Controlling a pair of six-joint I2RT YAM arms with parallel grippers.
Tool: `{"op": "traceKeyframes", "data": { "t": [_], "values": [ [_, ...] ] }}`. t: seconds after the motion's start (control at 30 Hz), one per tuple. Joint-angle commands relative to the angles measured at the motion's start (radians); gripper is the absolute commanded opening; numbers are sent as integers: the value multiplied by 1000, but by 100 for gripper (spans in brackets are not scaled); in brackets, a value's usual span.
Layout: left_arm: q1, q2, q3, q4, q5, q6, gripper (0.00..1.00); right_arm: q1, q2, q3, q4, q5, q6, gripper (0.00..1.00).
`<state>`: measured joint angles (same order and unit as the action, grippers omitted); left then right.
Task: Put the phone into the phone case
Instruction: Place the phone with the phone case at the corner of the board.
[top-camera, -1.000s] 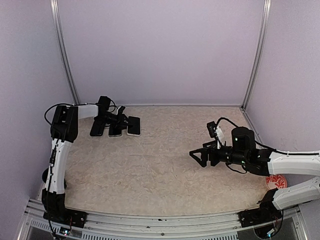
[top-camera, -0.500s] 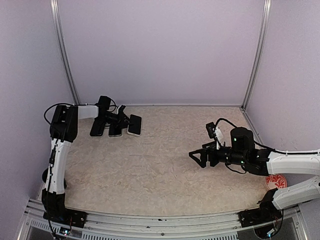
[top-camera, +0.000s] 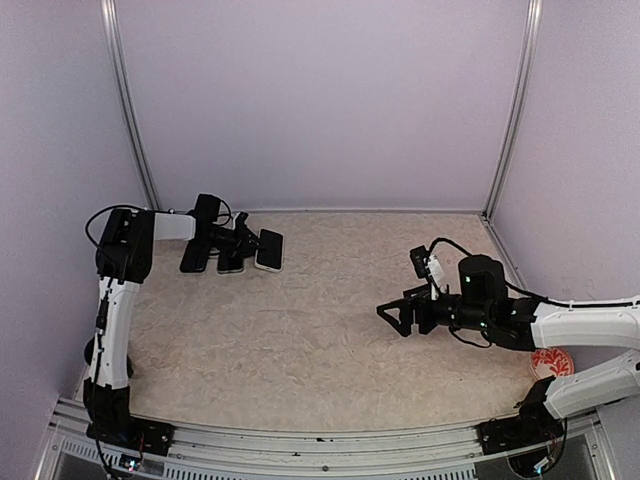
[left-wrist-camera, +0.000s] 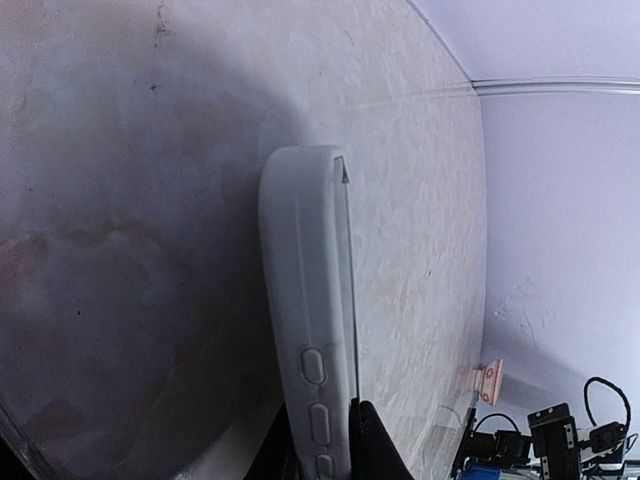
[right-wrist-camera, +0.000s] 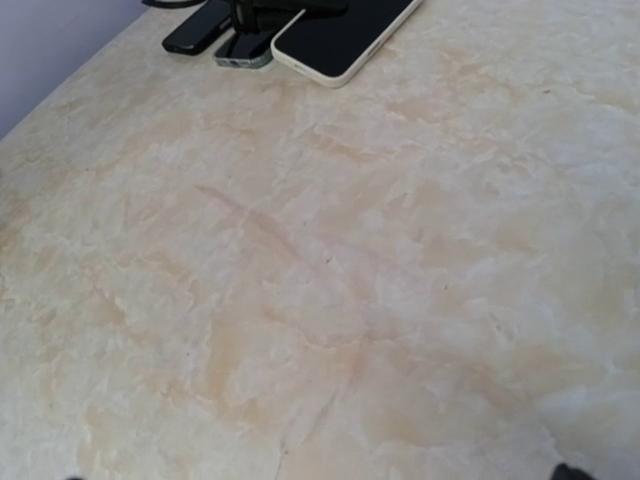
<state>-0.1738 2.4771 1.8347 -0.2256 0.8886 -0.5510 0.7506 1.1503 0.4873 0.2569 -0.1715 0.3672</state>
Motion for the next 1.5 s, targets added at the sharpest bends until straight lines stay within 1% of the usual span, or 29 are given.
{"op": "traceKeyframes", "data": {
  "t": [0.0, 0.27, 0.4, 0.6, 0.77, 0.83, 0.9, 1.03, 1.17, 1.37, 1.47],
  "values": [
    [-18, 0, -50, 82, -19, -37, 5, 4, 16, 23, 9, -3, -1, 100],
    [-9, -27, -152, 291, 77, -172, 0, 3, 26, 22, 7, -1, -2, 99],
    [-4, -43, -186, 370, 107, -223, 0, 4, 26, 20, 8, -1, -3, 100],
    [-6, -47, -207, 414, 116, -261, 0, 4, 30, 14, 15, -2, 0, 100],
    [-6, -40, -199, 365, 73, -227, 0, 4, 28, 8, 18, -1, 3, 100],
    [-8, -38, -194, 350, 53, -217, 2, 4, 26, 7, 18, -2, 4, 100],
    [-14, -38, -183, 317, 32, -199, 8, 4, 25, 5, 18, 0, 3, 100],
    [-21, -34, -154, 264, -7, -167, 15, 4, 24, 6, 19, 1, 4, 99],
    [-22, -39, -148, 249, -28, -159, 19, 4, 22, -1, 21, 2, 4, 100],
    [-21, -49, -146, 229, -60, -131, 34, 4, 20, -7, 24, 5, 6, 100],
    [-22, -58, -144, 186, -83, -119, 42, 4, 20, -6, 24, 3, 5, 100]
  ]
}}
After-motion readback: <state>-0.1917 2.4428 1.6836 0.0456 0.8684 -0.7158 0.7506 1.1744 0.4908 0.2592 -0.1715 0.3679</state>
